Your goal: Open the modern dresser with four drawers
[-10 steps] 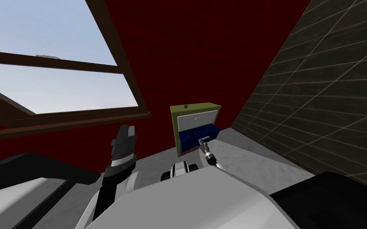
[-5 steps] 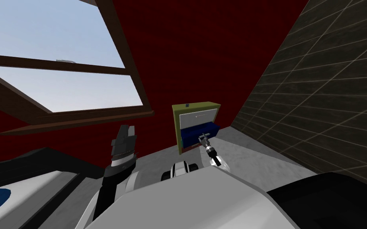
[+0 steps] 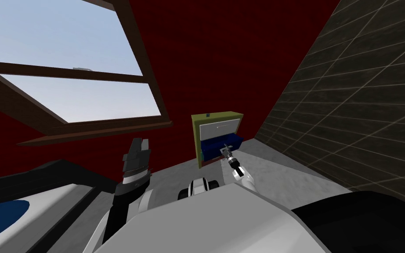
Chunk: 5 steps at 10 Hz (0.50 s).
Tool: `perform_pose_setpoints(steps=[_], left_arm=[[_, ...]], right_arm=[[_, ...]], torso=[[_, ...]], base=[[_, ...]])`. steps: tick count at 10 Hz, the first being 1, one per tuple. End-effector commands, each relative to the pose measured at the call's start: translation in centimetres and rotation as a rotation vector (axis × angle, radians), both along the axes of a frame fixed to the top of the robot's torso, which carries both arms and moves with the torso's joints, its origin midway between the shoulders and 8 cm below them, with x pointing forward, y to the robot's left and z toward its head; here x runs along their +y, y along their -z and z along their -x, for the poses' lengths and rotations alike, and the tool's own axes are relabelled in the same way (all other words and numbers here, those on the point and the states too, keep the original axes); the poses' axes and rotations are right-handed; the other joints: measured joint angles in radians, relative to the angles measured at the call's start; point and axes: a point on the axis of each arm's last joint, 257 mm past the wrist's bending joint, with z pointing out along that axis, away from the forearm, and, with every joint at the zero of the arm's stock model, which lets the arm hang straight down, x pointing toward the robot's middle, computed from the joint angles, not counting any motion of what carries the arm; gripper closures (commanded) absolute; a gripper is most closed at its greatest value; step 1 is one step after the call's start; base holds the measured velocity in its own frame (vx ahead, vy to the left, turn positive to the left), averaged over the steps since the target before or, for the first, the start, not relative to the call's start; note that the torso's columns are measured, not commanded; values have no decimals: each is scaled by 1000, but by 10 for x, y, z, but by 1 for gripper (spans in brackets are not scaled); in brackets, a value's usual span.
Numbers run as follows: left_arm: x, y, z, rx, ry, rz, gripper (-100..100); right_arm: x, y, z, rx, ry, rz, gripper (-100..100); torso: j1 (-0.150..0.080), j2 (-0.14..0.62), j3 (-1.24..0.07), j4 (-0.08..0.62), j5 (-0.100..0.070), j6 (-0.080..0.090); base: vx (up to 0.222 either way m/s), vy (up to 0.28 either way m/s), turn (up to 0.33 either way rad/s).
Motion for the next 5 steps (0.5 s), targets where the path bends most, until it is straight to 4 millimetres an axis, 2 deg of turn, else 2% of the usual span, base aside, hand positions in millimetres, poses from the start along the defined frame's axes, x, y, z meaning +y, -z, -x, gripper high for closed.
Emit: perform_pose_setpoints(steps=[1,5], left_arm=[[0,0,0,0,0,0,0],[0,0,0,0,0,0,0]], right_arm=[[0,2,1,5,2,0,0],[-1,5,2,11,4,-1,0]], torso=[[-1,-1,-1,-1,-1,0],[-1,-3,-2,-3,-2,0]], base=[[0,0,0],[0,0,0]])
